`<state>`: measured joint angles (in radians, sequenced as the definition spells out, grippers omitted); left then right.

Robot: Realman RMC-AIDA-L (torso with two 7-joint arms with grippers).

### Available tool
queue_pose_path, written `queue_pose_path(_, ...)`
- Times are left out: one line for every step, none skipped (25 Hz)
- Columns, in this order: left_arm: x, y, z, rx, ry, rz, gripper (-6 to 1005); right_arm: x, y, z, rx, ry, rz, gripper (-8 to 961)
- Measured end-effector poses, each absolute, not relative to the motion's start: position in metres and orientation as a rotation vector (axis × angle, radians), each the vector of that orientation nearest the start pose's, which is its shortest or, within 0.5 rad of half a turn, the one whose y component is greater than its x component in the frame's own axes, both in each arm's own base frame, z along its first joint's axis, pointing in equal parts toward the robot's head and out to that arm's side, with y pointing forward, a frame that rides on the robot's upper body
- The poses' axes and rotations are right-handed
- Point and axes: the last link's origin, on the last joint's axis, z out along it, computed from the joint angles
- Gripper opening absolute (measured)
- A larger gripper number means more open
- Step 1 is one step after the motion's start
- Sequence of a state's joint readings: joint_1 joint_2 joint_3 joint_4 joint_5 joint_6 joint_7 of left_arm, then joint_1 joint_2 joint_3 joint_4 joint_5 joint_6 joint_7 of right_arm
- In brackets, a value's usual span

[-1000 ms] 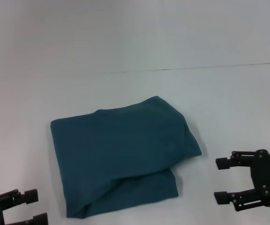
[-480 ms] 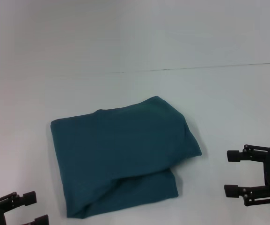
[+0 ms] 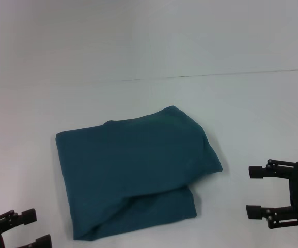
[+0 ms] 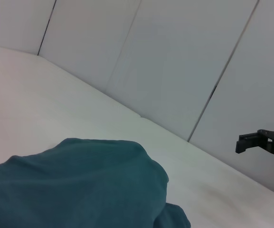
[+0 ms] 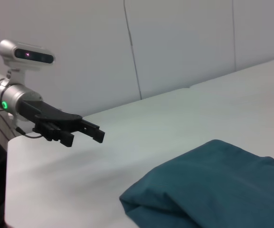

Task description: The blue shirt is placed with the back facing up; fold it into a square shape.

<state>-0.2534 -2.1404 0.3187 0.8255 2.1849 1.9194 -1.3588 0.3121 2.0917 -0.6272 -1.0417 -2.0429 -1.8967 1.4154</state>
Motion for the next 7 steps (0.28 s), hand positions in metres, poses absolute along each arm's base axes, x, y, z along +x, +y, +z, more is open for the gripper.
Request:
queue_pose_path(-0.3274,0.2143,0.0361,-2.573,-0.890,-0.837,849,0.2821,0.2622,0.0605,-2.802,0.495,0.627,922)
queue_pose_path(-0.3275,0.2144,0.0362,-2.574,-0.890,-0.836,849,0.2820,0.2620,0.0601,-2.805,0.494,0.625,922)
queue_pose_path(-0.3277,0.2146,0.0366,-2.574,-0.889,-0.833,849,0.2818,0.2618,0.0596,-2.809,0.494,0.624,922)
queue_pose_path(-0.3278,0.2147,0.0368,-2.575,-0.888,-0.832,849,0.2816,0.2613,0.0591,-2.813,0.494,0.625,922)
queue_pose_path(-0.3278,0.2149,0.0371,-2.575,-0.887,-0.831,849,0.2815,0.2606,0.0583,-2.819,0.494,0.625,922)
queue_pose_path(-0.3278,0.2151,0.0374,-2.576,-0.886,-0.829,849,0.2815,0.2598,0.0572,-2.825,0.496,0.625,922)
queue_pose_path(-0.3277,0.2152,0.0374,-2.577,-0.885,-0.829,849,0.2813,0.2592,0.0558,-2.833,0.499,0.626,922)
